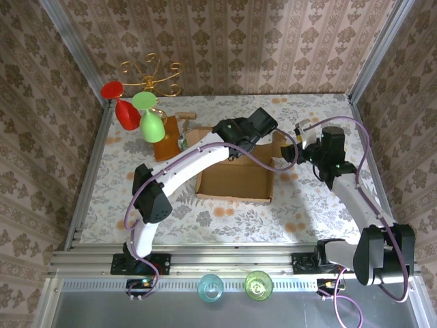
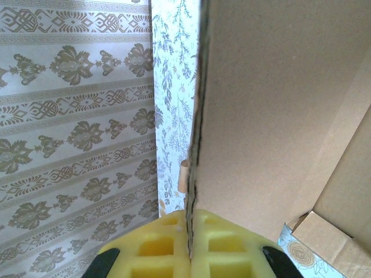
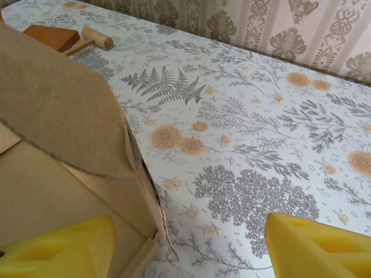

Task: Fold the paper box

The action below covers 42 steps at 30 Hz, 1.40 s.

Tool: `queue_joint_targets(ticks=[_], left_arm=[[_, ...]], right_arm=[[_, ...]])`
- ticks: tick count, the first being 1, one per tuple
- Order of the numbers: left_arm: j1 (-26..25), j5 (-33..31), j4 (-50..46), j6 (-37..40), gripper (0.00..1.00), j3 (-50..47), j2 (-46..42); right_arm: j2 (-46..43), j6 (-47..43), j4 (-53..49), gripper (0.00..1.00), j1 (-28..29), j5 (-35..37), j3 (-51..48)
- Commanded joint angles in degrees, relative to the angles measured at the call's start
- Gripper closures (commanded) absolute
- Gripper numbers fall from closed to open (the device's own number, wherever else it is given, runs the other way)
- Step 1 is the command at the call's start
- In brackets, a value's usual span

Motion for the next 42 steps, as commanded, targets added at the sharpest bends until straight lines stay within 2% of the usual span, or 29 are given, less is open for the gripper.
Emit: queue_joint_targets(ticks=[1,18,23,25,27,28,30,32,36,38,42], left_arm=[[-0.03,2.14,-0.20,-0.04,1.00,-0.98,-3.02],[-0.21,3.85,-0.39,-2.51,1.00,-0.40,-3.33],[-0.34,4.15,-0.41,-5.33,1.00,0.32,-3.77],[-0.33,3.79,-0.38,-8.80,0.75,1.84,-4.17],[-0.12,4.18,0.55,-13.37,0.49,2.41,-5.92],[0.11,4.41,1.48,-15.65,0.40,1.75,-7.32],[1.34,7.43,2.88,-21.03,0.30,-1.60,-11.25],[3.00,11.22,3.39,-25.53,0.30,-5.82,-15.13],[8.20,16.90,3.74,-34.04,0.32,-16.48,-22.28],[11.81,23.76,4.48,-36.83,0.36,-21.53,-25.20],[20.55,38.26,13.03,-41.58,0.45,-33.73,-30.91]], right_arm=[[1.50,-2.17,0.56,0.33,1.32,-1.74,2.72],[7.35,-2.29,0.45,0.62,4.39,-1.87,5.59],[7.04,-3.49,-0.17,0.88,4.39,-1.19,5.46],[6.38,-5.00,-0.73,1.00,4.26,-0.56,4.68],[5.34,-6.02,-1.76,1.00,3.30,-0.44,4.05],[4.61,-6.33,-1.71,1.00,2.65,-0.74,3.50],[3.10,-6.99,-2.45,1.00,0.99,-1.71,2.64],[1.61,-7.66,-3.26,1.00,-0.56,-2.69,1.94],[-0.54,-9.85,-4.69,1.00,-2.35,-2.75,0.49],[-1.30,-9.97,-4.26,1.00,-2.94,-1.87,-0.59],[-2.01,-9.80,-3.37,1.00,-3.76,-0.45,-2.28]])
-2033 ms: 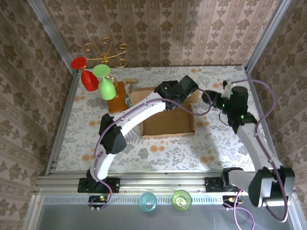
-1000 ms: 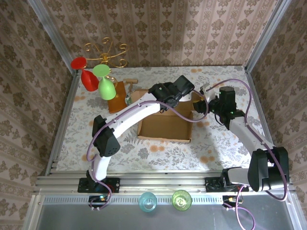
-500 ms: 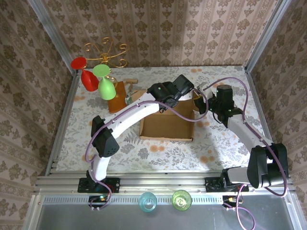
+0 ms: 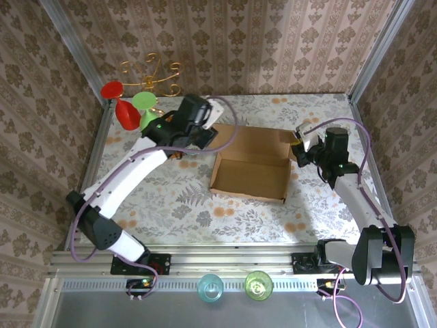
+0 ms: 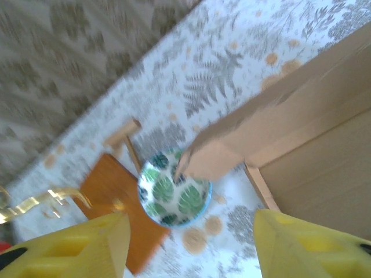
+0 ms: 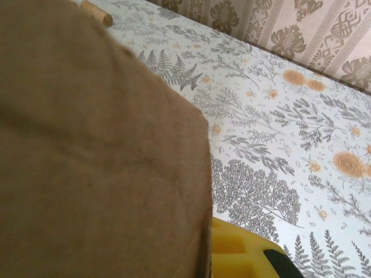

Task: Fold the paper box

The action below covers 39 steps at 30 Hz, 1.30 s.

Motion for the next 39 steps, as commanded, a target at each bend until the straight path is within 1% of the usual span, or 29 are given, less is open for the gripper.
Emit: queue_joint_targets(ticks=[1,2,3,8,12,20,24,27,30,34,36,39], left_arm=[[5.48,16.36,6.98,-7.91,0.46,-8.60,-2.16],[6.90,18.77,9.15,-8.27,0.48,-10.66,-2.78],[7.70,19.71,10.69,-8.49,0.48,-12.32,-2.93],[8.28,21.73,15.45,-7.56,0.49,-15.13,-1.01],[8.28,22.06,22.93,-6.92,0.47,-18.62,0.21],[8.71,20.47,34.22,-5.30,0.42,-21.74,3.69],[9.15,21.93,37.28,-5.29,0.42,-20.95,6.25],[9.46,24.16,39.32,-5.83,0.42,-20.56,8.23],[9.52,26.05,40.24,-6.27,0.43,-19.85,9.79],[9.55,26.90,40.53,-6.99,0.46,-18.82,11.46],[9.51,27.59,40.90,-7.71,0.50,-18.50,11.87],[9.29,28.68,41.60,-8.92,0.57,-18.12,12.21]], right_arm=[[-1.07,-1.28,0.02,1.00,-0.83,1.65,-1.51],[-1.18,-0.94,0.48,1.00,-1.34,1.89,-1.77],[-1.25,-0.59,0.76,1.00,-1.89,2.07,-1.97],[-0.70,-0.48,1.37,1.00,-2.84,2.26,-2.24],[-0.15,-0.27,1.65,1.00,-3.33,3.12,-2.51],[1.02,0.07,1.97,1.00,-4.41,3.11,-2.07],[1.64,0.17,2.03,1.00,-4.77,2.62,-1.67],[2.08,0.22,1.93,1.00,-4.90,2.35,-1.37],[2.34,0.27,1.67,1.00,-4.95,2.16,-1.09],[2.51,0.42,1.73,1.00,-5.01,1.91,-0.92],[2.52,0.70,1.86,1.00,-4.95,1.57,-0.92],[2.57,1.39,2.51,1.00,-4.94,1.40,-1.01]])
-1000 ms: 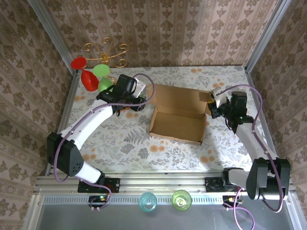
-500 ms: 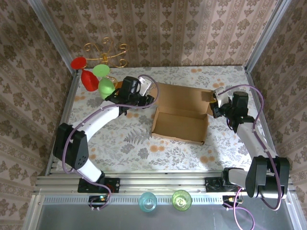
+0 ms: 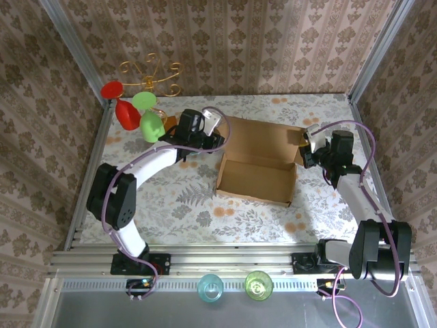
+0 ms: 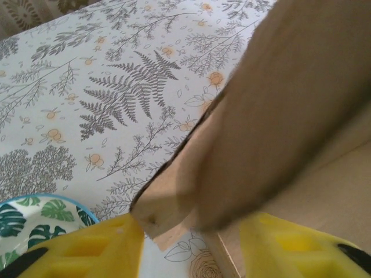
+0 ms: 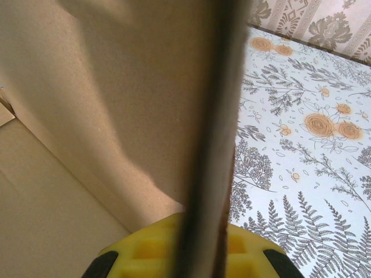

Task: Fold the paper box

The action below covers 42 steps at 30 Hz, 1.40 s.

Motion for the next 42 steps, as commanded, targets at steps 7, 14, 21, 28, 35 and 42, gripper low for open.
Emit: queue_joint_targets(ticks=[7,14,21,28,35,42], left_arm=[[-0.99,3.39,2.87,-4.38,0.72,3.57,1.29],[-2.78,2.29,1.95,-6.94,0.86,5.88,2.99],[-5.10,-6.71,4.18,-15.42,1.00,7.75,4.09],[-6.65,-13.26,10.49,-23.32,1.00,6.66,4.02],[-6.35,-13.65,22.65,-28.14,1.00,3.48,4.50],[-4.75,-12.20,32.78,-30.22,1.00,-0.64,6.46]], right_arm=[[0.83,2.03,1.86,1.00,0.05,-0.62,1.07],[-0.09,7.32,4.30,1.00,0.93,1.37,0.61],[-2.29,21.44,12.44,1.00,2.87,7.39,-2.51],[-4.07,34.86,22.16,1.00,5.77,18.05,-7.02],[-1.61,43.03,32.70,1.00,9.23,22.49,-9.26],[4.50,43.91,40.82,1.00,12.93,27.33,-10.37]])
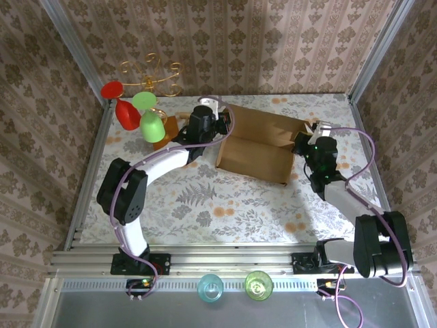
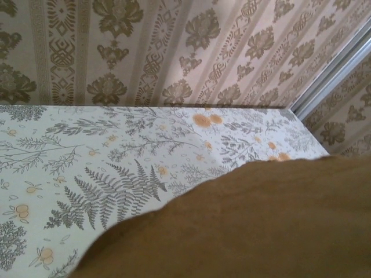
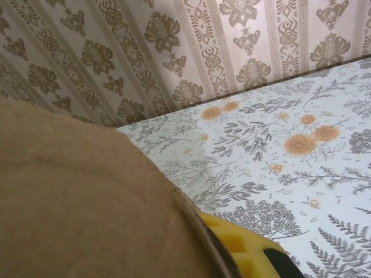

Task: Fold the paper box

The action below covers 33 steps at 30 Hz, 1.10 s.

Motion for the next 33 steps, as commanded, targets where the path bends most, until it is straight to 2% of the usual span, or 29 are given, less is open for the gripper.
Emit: queue_joint_targets(ticks=[1,7,14,22,27,33], left_arm=[[0.29,1.77,8.51,-2.86,1.00,-2.83,1.48],[1.35,4.85,13.18,-2.91,1.00,-7.47,1.96],[1.27,6.03,18.95,-3.94,1.00,-13.78,0.17],[-0.78,2.76,24.90,-5.76,1.00,-20.25,-0.81],[-2.01,0.09,25.89,-5.27,1.00,-23.59,-2.55],[-3.46,-2.88,28.48,-4.94,1.00,-26.65,-2.91]], right_arm=[[2.38,2.99,8.94,1.00,1.47,3.08,-1.73],[6.59,3.71,14.29,1.00,1.92,2.99,-3.54],[6.40,5.07,16.75,1.00,2.97,3.83,-6.76],[3.62,6.44,15.56,0.98,3.59,5.66,-10.20],[0.45,7.24,11.42,0.95,3.76,6.78,-10.79],[-2.58,7.93,8.45,0.85,3.86,8.24,-12.99]])
